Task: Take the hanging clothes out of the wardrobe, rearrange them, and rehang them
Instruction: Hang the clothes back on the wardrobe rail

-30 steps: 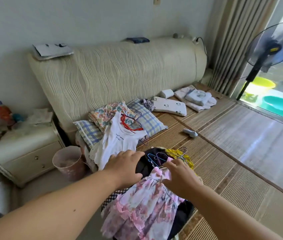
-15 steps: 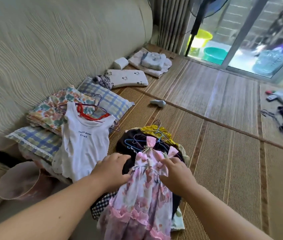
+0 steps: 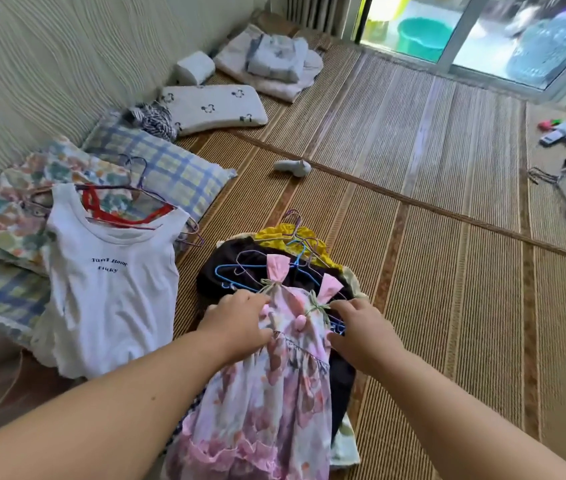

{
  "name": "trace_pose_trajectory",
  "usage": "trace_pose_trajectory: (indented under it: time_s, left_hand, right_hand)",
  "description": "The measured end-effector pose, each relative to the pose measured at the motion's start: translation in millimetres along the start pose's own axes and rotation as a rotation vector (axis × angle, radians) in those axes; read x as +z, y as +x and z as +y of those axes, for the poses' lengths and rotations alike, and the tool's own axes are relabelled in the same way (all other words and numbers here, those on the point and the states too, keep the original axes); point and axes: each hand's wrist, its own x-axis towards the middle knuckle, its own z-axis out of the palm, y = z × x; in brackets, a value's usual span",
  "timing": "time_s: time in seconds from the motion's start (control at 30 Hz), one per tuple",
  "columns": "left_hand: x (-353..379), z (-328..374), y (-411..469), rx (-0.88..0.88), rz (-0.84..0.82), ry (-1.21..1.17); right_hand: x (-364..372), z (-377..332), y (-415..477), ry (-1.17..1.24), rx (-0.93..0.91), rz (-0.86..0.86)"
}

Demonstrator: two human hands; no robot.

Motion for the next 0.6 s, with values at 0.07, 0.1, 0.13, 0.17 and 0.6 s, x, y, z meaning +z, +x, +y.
trace_pose_trajectory:
  time_s: [0.07, 0.1, 0.13, 0.17, 0.6]
  left_hand:
    - [12, -4, 28, 0.011, -0.016, 0.001]
    - [17, -6, 43, 0.022, -0.022, 0.014]
    - [24, -10, 60, 0.028, -0.04, 0.025]
    - [30, -13, 77, 0.039, -0.055, 0.034]
    - [117, -54, 301, 0.146, 0.14, 0.295]
  right_hand:
    - [11, 5, 22, 0.022, 0.015, -0.008]
    - [18, 8, 34, 0.035, 0.021, -0.009]
    - [28, 12, 47, 0.046, 0.023, -0.015]
    - [38, 17, 60, 0.048, 0.023, -0.009]
    - [149, 59, 263, 0.143, 0.162, 0.013]
